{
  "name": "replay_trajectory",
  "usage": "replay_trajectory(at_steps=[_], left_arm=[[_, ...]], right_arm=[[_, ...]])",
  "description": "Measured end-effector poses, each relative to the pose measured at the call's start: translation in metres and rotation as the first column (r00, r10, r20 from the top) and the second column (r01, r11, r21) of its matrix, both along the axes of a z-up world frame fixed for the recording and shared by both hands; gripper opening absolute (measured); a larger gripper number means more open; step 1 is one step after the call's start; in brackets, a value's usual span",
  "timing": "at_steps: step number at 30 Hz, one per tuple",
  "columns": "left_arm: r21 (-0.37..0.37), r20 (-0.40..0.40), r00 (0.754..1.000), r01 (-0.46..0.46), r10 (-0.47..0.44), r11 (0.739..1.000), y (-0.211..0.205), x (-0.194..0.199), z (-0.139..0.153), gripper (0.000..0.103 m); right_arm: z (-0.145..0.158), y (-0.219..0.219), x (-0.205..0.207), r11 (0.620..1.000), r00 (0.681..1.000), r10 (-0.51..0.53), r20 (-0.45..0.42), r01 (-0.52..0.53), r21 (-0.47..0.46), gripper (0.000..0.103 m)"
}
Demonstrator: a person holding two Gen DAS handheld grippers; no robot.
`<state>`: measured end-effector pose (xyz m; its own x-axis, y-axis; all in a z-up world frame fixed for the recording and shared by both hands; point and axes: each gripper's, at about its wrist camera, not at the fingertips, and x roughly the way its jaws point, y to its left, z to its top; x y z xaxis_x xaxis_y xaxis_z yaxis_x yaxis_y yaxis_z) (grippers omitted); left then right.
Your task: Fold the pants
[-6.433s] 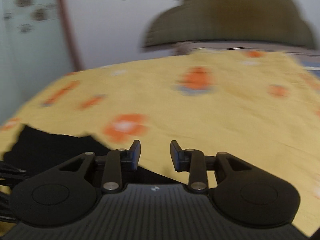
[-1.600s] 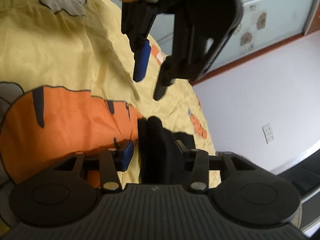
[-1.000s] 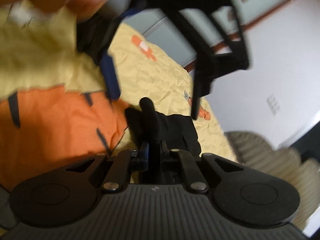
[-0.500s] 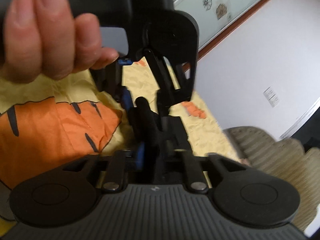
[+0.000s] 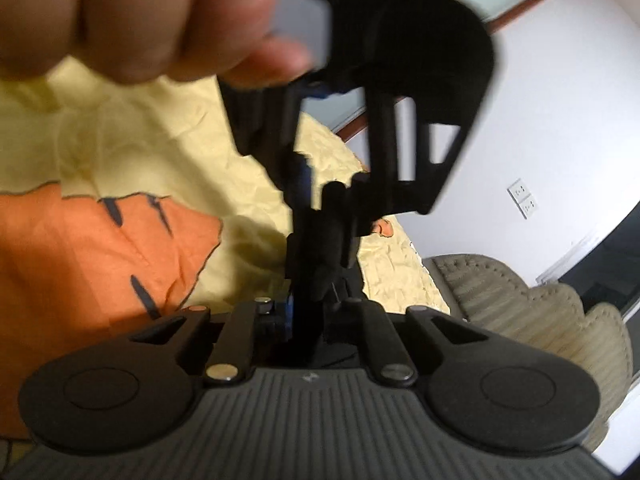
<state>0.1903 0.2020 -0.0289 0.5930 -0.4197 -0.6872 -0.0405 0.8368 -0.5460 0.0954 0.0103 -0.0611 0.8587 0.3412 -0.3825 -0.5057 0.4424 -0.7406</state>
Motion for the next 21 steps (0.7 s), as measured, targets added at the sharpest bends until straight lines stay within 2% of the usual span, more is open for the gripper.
replay_trajectory(at_steps=[1,3,9,10,11,14,16,21], left_arm=[[0.008,0.008,1.0,-0.012,0.011,1.0,0.0,0.004,-0.001,0.084],[-0.002,0.012,1.0,-0.021,0.021,1.0,0.001,0.012,-0.003,0.085],[-0.163,-0.077,0.997,0.009,-0.022,0.987,-0.004,0.037,-0.022,0.082],[-0.185,-0.082,0.996,0.021,-0.037,0.982,-0.008,0.038,-0.023,0.065],[-0.189,-0.088,0.995,0.036,-0.053,0.981,-0.013,0.039,-0.022,0.037],[-0.076,-0.075,0.996,0.042,-0.048,0.996,-0.031,0.036,-0.01,0.027],[-0.011,-0.045,0.997,0.056,-0.057,0.998,-0.042,0.032,0.003,0.024],[0.145,0.034,0.994,0.095,-0.101,0.985,-0.078,0.019,0.038,0.023]], right_arm=[[0.004,-0.003,0.001,0.999,1.0,-0.003,-0.023,0.004,0.032,0.01],[0.012,-0.008,0.005,0.996,0.997,-0.007,-0.08,0.014,0.09,0.01],[0.021,-0.019,0.013,0.983,0.992,-0.017,-0.128,0.04,0.177,0.01],[0.023,-0.022,0.015,0.981,0.991,-0.018,-0.133,0.044,0.191,0.01],[0.025,-0.024,0.014,0.978,0.991,-0.02,-0.135,0.048,0.204,0.01],[0.032,-0.038,0.014,0.967,0.988,-0.027,-0.15,0.064,0.246,0.01],[0.037,-0.045,0.012,0.959,0.986,-0.034,-0.161,0.078,0.273,0.009],[0.053,-0.067,0.001,0.929,0.981,-0.042,-0.191,0.108,0.354,0.009]])
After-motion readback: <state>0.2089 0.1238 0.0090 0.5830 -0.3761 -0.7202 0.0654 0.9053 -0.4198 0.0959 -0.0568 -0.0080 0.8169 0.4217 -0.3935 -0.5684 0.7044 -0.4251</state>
